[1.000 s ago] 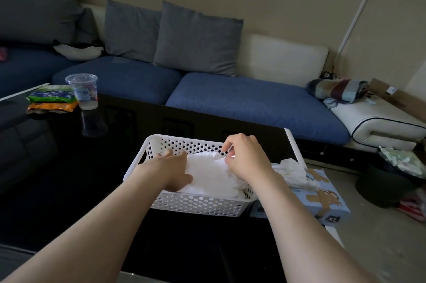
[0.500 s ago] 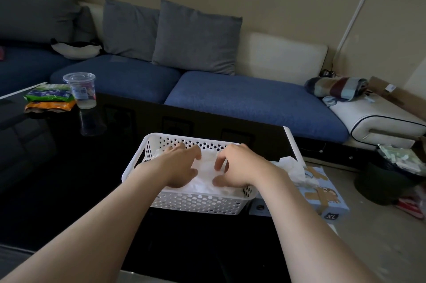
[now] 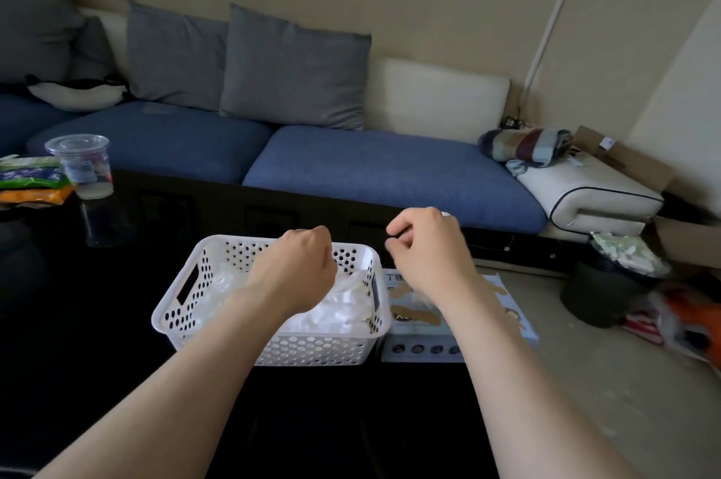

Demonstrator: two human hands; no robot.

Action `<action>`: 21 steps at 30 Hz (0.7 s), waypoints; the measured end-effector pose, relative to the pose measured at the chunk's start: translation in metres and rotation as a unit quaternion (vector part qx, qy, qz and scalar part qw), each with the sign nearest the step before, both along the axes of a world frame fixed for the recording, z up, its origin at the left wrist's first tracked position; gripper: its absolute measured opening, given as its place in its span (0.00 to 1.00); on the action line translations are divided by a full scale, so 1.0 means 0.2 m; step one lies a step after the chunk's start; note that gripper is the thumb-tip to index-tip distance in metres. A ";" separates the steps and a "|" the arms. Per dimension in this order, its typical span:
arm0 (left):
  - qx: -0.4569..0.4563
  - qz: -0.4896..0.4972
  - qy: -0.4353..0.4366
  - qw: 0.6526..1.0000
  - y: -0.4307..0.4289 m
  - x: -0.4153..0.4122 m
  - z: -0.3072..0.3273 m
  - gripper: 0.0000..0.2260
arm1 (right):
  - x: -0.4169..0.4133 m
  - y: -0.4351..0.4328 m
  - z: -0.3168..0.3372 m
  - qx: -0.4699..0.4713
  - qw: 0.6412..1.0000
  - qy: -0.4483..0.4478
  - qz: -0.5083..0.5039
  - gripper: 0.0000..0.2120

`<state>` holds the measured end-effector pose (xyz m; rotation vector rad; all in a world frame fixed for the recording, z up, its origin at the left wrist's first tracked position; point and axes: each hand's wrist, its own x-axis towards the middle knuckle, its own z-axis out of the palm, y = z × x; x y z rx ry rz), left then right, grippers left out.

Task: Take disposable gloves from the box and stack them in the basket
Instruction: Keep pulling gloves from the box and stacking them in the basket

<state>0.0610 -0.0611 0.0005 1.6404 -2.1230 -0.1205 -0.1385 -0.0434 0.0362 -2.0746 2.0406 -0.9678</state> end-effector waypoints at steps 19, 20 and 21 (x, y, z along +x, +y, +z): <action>0.015 -0.170 -0.006 0.985 0.05 -0.44 -0.07 0.12 | -0.46 0.02 -0.16 0.055 0.998 0.010 -0.027 0.05; 0.024 -0.170 -0.012 0.985 0.04 -0.44 -0.08 0.15 | -0.47 0.02 -0.17 0.035 0.999 0.002 -0.027 0.06; 0.035 -0.167 -0.024 0.985 0.04 -0.46 -0.08 0.18 | -0.48 0.02 -0.18 0.016 0.999 -0.006 -0.027 0.07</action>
